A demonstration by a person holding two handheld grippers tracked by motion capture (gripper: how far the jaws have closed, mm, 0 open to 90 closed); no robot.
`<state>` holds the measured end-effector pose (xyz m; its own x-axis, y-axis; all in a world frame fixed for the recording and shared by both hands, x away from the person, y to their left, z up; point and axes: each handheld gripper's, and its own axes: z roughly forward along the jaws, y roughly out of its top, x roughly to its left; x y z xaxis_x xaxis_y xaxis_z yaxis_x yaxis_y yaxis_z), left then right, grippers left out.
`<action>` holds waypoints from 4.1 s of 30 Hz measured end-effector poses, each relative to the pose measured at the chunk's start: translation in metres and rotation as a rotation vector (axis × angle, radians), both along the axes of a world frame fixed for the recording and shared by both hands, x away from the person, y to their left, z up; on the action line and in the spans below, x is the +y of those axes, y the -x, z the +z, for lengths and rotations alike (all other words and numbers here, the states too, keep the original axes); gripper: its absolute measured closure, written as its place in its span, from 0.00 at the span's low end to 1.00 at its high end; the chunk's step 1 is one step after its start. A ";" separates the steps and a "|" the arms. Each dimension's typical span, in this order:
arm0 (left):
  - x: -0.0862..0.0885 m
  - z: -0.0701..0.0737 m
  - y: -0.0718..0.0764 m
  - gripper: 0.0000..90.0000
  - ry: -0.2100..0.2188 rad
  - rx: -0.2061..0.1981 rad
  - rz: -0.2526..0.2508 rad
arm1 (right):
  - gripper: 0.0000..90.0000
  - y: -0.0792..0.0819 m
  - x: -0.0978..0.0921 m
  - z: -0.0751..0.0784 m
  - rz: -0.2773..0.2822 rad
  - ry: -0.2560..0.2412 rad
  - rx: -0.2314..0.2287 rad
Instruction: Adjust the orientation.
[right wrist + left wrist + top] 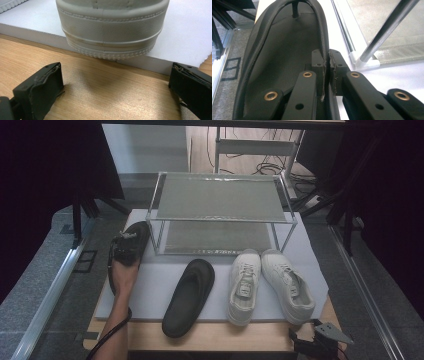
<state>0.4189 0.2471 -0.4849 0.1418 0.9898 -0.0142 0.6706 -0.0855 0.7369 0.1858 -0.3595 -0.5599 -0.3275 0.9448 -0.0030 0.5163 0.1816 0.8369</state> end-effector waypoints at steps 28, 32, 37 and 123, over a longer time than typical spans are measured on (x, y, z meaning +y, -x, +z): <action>0.014 0.017 0.062 0.93 -0.021 -0.022 -0.123 | 0.00 0.000 0.000 0.000 0.000 0.000 -0.001; 0.018 0.018 0.071 0.93 -0.024 -0.017 -0.127 | 0.00 0.000 0.000 0.000 0.000 0.000 -0.001; 0.021 0.020 0.084 0.93 -0.028 -0.021 -0.142 | 0.00 0.000 0.000 0.000 -0.001 0.000 -0.001; -0.092 0.034 0.087 0.92 0.004 -0.115 -0.425 | 0.00 0.000 0.000 0.000 0.000 -0.002 -0.004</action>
<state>0.3319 0.1549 -0.4508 0.5371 0.8432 0.0222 0.4901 -0.3334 0.8054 0.1856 -0.3596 -0.5603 -0.3277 0.9448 -0.0028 0.5127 0.1803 0.8394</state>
